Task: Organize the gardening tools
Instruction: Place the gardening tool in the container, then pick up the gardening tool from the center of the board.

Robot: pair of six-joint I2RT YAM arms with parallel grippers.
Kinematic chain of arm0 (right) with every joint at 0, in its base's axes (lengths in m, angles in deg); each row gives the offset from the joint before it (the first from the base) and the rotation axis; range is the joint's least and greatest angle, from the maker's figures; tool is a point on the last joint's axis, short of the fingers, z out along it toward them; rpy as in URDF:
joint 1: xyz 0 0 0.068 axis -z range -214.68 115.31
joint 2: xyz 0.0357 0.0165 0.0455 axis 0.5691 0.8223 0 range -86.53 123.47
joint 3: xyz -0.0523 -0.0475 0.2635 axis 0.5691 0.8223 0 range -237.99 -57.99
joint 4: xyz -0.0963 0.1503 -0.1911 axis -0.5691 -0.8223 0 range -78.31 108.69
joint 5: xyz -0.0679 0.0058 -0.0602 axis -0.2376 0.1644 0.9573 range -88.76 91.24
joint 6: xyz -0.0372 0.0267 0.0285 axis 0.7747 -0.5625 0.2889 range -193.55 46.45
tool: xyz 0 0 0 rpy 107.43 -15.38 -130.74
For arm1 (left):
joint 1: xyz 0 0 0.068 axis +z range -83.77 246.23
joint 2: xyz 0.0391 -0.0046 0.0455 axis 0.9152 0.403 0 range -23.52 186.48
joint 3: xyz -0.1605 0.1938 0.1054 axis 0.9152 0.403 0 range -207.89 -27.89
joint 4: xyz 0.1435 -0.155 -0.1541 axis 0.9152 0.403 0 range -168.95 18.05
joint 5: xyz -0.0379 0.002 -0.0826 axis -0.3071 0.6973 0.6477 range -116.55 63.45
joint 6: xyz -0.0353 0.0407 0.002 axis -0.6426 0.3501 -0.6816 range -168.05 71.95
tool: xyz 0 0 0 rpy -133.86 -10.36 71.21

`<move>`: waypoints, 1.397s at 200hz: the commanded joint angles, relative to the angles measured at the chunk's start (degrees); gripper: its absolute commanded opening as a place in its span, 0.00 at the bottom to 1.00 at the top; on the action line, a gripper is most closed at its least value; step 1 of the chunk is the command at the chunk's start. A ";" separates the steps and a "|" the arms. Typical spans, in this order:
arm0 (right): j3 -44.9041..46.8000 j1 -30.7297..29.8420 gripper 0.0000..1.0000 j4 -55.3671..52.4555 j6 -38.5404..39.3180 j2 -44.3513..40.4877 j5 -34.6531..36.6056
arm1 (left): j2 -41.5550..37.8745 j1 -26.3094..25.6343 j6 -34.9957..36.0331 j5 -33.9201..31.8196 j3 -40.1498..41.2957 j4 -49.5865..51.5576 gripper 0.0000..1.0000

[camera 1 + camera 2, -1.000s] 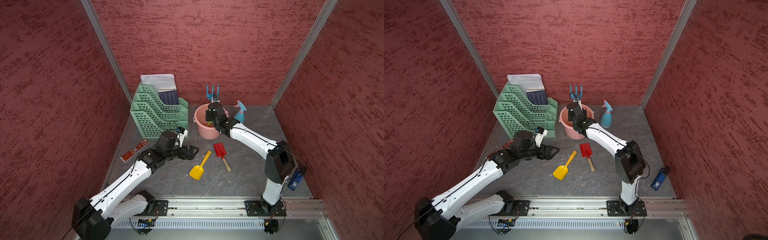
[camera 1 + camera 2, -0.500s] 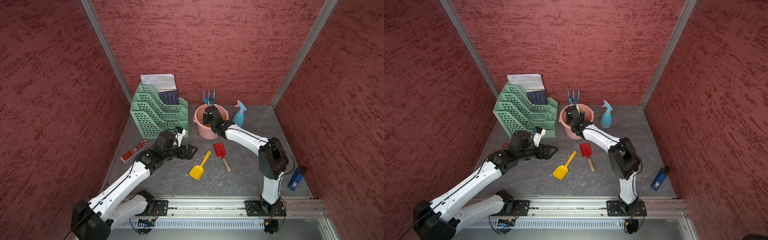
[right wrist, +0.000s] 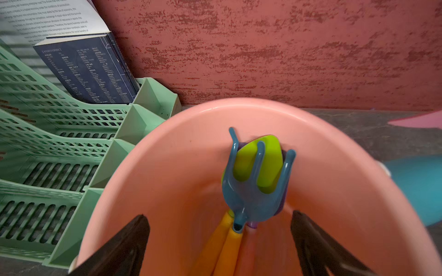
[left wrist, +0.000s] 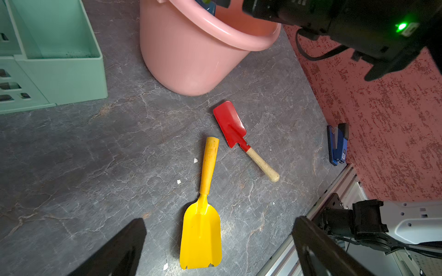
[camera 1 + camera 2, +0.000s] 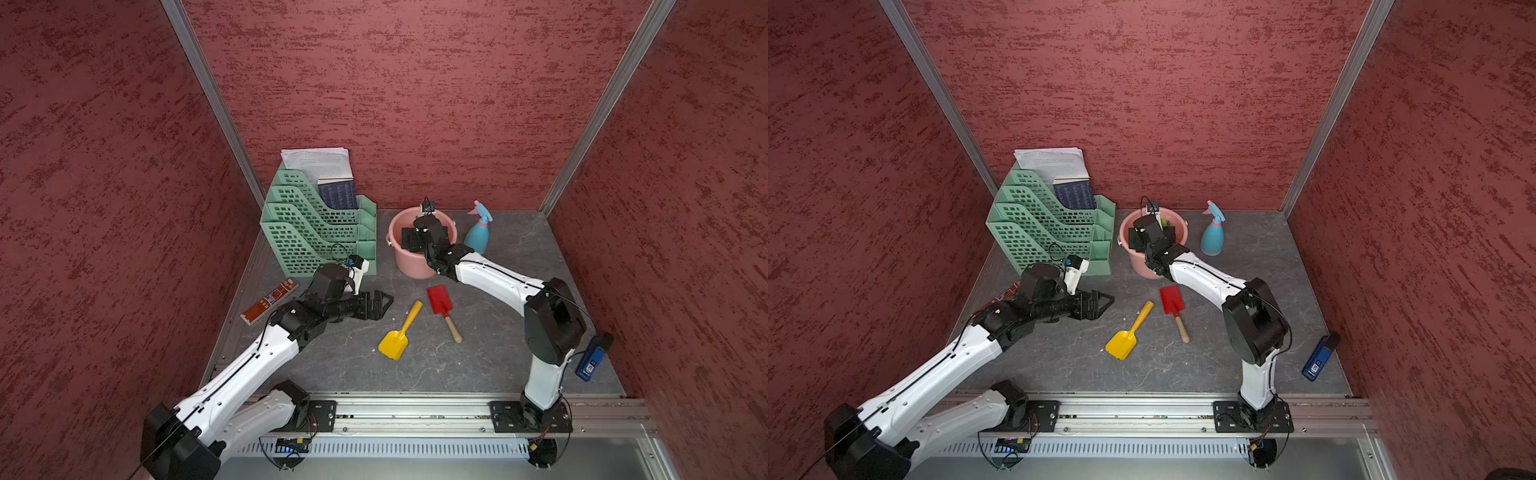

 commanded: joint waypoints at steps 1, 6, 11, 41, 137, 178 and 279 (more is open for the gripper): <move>1.80 0.25 0.98 -1.80 -1.00 -6.67 -0.55 | -1.03 0.24 -0.76 -0.84 0.08 0.78 1.00; 2.21 0.21 0.98 -2.77 -1.22 -7.75 -0.65 | -1.09 0.21 -0.76 -0.89 0.05 0.85 1.00; 2.69 0.26 0.98 -3.89 -1.51 -8.69 -0.86 | -1.04 0.25 -0.84 -0.85 -0.04 0.96 1.00; 7.91 0.08 0.98 -9.75 -3.18 -16.75 -4.63 | -1.27 0.21 -0.76 -0.73 -0.37 1.78 1.00; 25.22 -1.28 0.97 -34.58 -12.72 -37.41 -18.04 | -0.76 0.08 -0.76 -0.20 -0.78 3.34 1.00; 31.49 -2.36 0.93 -36.53 -15.76 -39.55 -20.38 | -0.70 0.00 -0.50 -0.14 -1.06 4.28 1.00; 31.56 -4.23 0.82 -36.99 -13.56 -26.80 -22.76 | -0.43 0.04 -0.16 0.32 -1.08 5.19 1.00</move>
